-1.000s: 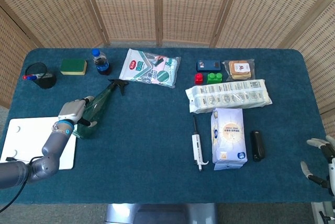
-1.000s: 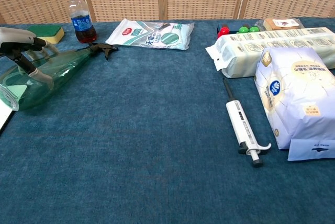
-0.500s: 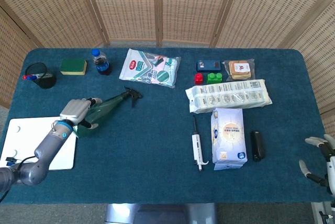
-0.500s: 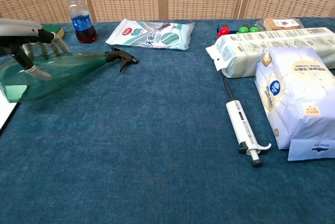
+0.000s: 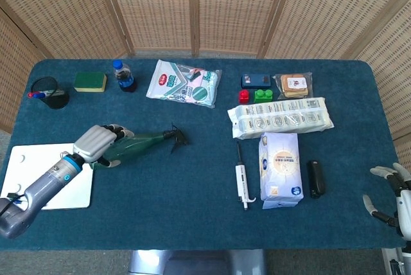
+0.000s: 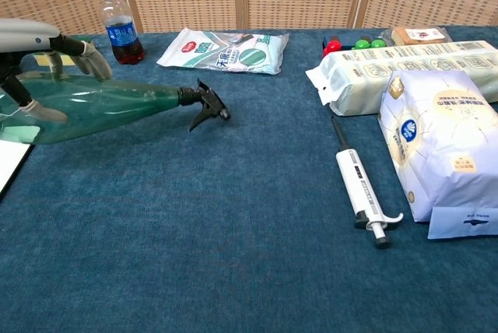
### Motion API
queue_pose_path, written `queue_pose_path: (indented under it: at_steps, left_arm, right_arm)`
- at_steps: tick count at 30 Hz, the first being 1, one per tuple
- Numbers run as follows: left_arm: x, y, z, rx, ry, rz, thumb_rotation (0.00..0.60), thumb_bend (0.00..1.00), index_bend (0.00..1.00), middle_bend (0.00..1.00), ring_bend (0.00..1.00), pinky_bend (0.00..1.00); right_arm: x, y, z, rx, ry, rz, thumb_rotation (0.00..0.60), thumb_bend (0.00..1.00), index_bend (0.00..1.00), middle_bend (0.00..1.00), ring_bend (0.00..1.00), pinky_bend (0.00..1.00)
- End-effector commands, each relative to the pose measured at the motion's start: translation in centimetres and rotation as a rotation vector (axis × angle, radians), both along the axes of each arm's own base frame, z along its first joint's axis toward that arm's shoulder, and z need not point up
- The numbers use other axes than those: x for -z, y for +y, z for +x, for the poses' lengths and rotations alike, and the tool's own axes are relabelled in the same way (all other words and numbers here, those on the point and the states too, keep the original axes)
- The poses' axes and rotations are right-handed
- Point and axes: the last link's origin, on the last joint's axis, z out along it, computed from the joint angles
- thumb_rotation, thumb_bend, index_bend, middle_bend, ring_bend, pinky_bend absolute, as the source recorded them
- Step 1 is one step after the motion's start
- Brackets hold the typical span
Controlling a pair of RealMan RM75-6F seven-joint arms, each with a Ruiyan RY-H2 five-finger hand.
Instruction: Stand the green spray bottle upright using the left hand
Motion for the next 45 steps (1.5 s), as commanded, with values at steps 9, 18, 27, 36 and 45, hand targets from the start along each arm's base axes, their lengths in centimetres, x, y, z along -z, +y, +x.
queue_pose_path:
  at_steps: [9,18,27,36,45]
  left_arm:
    - [1.9,-1.0,-1.1,0.119,0.049,-0.108,0.600,0.39,0.39,0.25,0.18,0.48]
    - [1.3,-0.6,-1.6,0.121,0.164,-0.089,0.600,0.39,0.03,0.01,0.00,0.20]
    - [-0.6,-0.7,-1.3,0.104,0.248,-0.035,0.600,0.39,0.00,0.00,0.00,0.12]
    - [-4.7,-0.2,1.6,0.050,0.054,0.121,0.600,0.39,0.09,0.08,0.07,0.25]
    - [-4.1,-0.4,4.4,0.006,0.079,0.005,0.492,0.35,0.20,0.09,0.04,0.21]
  right_arm:
    - [-0.1,0.1,0.3,0.006,0.001,-0.006,0.600,0.37,0.27,0.29,0.11,0.17]
    - [-0.2,0.1,0.3,0.008,-0.004,-0.008,0.600,0.37,0.26,0.29,0.11,0.17]
    - [-0.2,0.1,0.3,0.005,-0.011,-0.008,0.600,0.37,0.25,0.29,0.11,0.17]
    - [-0.2,0.0,0.3,-0.003,-0.016,-0.009,0.600,0.37,0.25,0.29,0.11,0.17]
    - [-0.3,-0.1,0.4,-0.016,-0.015,-0.016,0.600,0.37,0.25,0.29,0.11,0.17]
